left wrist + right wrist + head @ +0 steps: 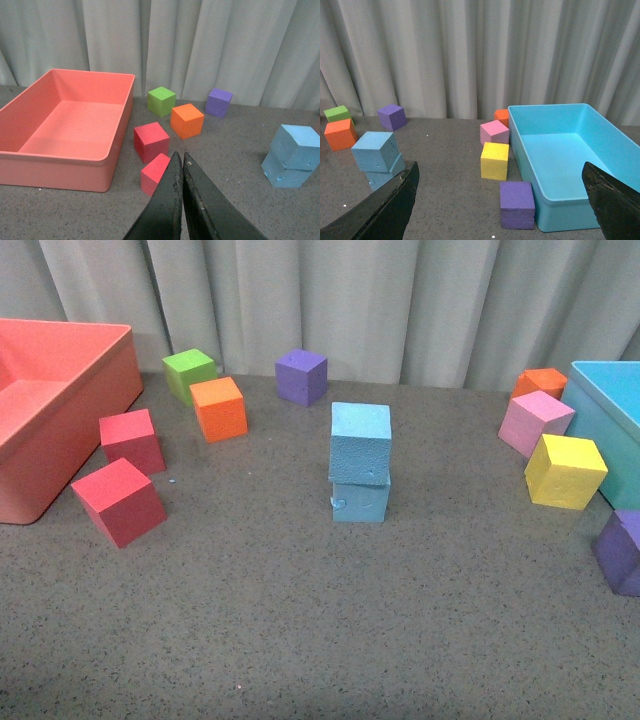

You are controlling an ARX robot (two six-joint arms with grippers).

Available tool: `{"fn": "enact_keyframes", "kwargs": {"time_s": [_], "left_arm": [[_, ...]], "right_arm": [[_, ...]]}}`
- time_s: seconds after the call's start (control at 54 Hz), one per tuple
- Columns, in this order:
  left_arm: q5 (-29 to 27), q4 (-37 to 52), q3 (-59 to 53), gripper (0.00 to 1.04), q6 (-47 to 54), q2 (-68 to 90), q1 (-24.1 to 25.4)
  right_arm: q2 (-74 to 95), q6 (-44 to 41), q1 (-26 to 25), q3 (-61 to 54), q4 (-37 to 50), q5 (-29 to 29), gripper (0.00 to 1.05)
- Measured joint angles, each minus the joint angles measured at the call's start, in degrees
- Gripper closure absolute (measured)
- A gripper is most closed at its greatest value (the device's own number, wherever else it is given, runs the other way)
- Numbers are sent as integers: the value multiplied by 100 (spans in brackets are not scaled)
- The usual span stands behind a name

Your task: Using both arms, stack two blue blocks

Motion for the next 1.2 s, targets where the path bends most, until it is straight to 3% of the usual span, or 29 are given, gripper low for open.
{"fn": "enact_keyframes", "kwargs": {"time_s": [0.667,1.148,1.204], "left_arm": [[-2,-2295,-9,101,0,-2492,4],[-2,-3121,-7,101,0,-3316,4],[0,-3713,-7,101,2,-3751,4]], "right_arm": [[0,0,0,0,0,-2,10],[0,0,0,0,0,-2,10],[0,0,0,0,0,-2,10]]}}
